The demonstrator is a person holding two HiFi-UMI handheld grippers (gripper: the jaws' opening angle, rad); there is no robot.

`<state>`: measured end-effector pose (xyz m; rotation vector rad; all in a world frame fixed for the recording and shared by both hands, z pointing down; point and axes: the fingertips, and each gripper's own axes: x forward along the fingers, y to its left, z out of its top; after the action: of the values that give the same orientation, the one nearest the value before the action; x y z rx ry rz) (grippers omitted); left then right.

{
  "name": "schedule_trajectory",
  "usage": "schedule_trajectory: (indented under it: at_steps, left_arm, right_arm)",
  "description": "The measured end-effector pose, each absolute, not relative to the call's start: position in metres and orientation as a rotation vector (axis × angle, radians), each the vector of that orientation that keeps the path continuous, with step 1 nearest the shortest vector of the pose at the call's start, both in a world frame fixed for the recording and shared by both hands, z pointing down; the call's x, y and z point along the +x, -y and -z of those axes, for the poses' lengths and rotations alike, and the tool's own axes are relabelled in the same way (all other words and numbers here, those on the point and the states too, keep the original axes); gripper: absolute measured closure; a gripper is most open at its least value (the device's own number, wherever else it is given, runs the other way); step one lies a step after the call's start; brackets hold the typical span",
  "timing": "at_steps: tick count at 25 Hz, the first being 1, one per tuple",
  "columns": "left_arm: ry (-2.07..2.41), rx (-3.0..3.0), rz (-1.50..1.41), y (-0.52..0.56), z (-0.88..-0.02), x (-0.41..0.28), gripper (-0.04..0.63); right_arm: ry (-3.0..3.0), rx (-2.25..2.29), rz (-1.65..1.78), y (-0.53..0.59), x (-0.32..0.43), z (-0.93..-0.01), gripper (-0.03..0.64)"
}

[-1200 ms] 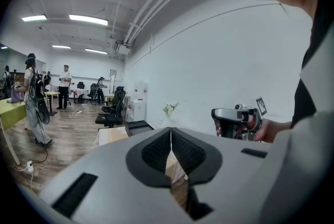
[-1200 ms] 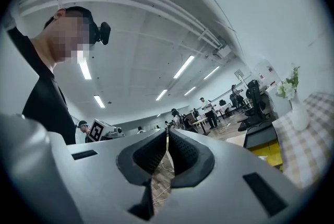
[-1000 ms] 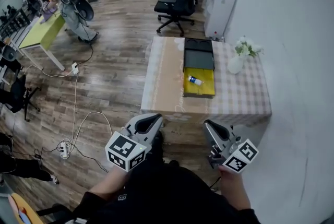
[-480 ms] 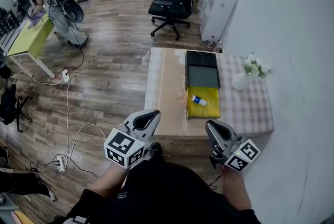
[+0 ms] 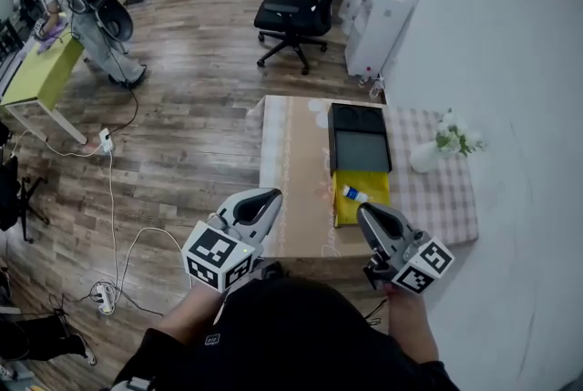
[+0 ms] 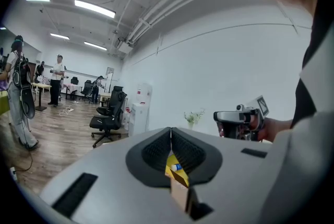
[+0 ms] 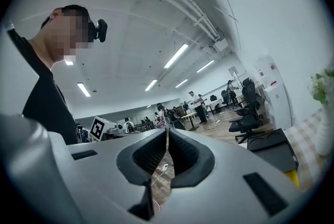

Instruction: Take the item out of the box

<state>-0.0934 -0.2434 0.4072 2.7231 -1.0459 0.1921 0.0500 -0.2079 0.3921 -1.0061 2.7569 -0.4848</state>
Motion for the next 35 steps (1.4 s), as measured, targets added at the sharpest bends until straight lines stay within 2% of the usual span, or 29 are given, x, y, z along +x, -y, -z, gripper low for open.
schedule_trajectory:
  at_steps: [7,14,24,35]
  left_arm:
    - [1.050,2.723,-0.192,0.262,-0.408,-0.108,0.580]
    - [1.054,2.713,-0.204,0.270,-0.409,-0.093,0.580]
    - [1.062,2.700,-0.239,0.283,-0.406,-0.032,0.580]
    - [1.022,2.657,-0.339,0.293,-0.432,0.021,0.580]
  right_arm:
    - [-2.741,-0.961,0.497,0.222,0.033,-0.384,0.578]
    - [-2.758,-0.938,0.498,0.232,0.043,-0.387,0.578]
    - [-2.759,-0.979,0.497,0.249,0.109,-0.399,0.578]
    - [-2.874,-1.176,0.544,0.275,0.170,-0.468,0.577]
